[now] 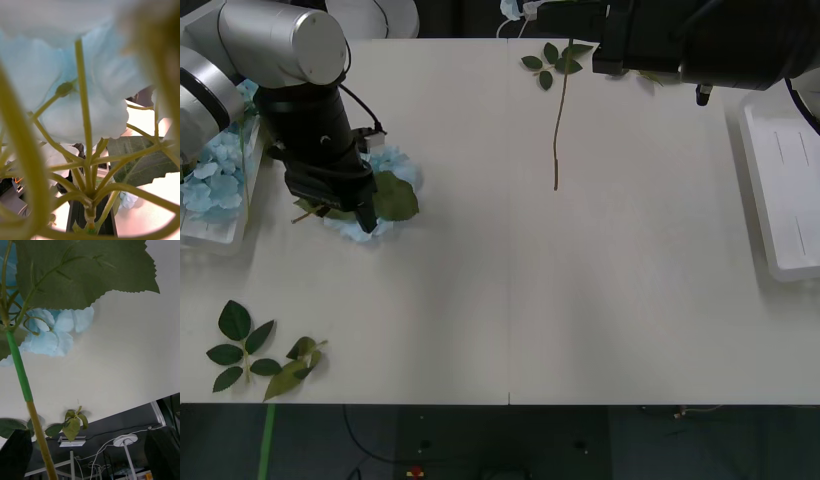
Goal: Place the red flowers into the right box and the blue flowers into the left box. If a person shows an open palm, hand one flower to the person first, then continue sorting.
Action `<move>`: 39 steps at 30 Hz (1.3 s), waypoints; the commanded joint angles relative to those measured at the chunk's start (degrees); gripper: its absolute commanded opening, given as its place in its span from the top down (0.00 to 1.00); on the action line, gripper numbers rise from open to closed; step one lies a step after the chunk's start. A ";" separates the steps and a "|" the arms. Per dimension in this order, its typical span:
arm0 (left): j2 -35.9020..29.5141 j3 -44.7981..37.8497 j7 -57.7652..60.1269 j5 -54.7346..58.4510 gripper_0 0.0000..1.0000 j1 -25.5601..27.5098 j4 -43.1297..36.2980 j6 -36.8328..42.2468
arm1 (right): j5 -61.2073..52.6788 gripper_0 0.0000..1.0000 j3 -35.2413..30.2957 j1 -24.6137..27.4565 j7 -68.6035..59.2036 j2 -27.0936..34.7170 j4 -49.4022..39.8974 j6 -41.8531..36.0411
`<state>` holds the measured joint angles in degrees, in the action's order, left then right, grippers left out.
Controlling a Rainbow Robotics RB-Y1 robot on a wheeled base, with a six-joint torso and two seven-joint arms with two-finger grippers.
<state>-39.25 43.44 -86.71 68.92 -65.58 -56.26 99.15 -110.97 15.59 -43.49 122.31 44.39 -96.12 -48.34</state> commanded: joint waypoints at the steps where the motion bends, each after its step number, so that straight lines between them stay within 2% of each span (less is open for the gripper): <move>1: 0.93 2.00 -5.75 0.77 0.99 -3.76 1.50 -1.77 | 0.32 1.00 0.32 -0.28 -1.55 -1.15 -1.88 0.53; 16: 0.49 3.85 -6.98 -0.02 1.00 -3.50 3.88 -2.12 | 0.32 1.00 0.41 -0.37 -1.81 -1.15 -1.88 0.53; 23: -5.92 1.56 -7.07 -0.63 1.00 -3.50 -2.36 -3.17 | 0.32 1.00 0.41 -0.37 -1.81 -1.15 -1.88 0.53; 29: -14.36 -7.76 -6.98 -2.74 1.00 -3.23 -10.10 -5.98 | 0.32 1.00 0.41 -0.37 -1.81 -1.15 -1.88 0.53; 32: -18.40 -14.26 -6.90 -5.29 1.00 -1.39 -13.97 -6.78 | 0.32 1.00 0.41 -0.37 -1.81 -1.15 -1.88 0.53; 35: -22.18 -22.70 -7.25 -8.63 1.00 1.78 -17.66 -6.07 | 0.32 1.00 0.41 -0.37 -1.81 -1.15 -1.88 0.53; 39: -25.87 -34.56 -8.30 -16.28 1.00 8.98 -23.46 -2.91 | 0.32 1.00 0.41 -0.37 -1.81 -1.15 -1.88 0.53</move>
<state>-59.90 17.12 -90.21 56.88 -61.66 -75.08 94.23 -110.92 15.85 -43.48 122.05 44.37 -96.16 -48.29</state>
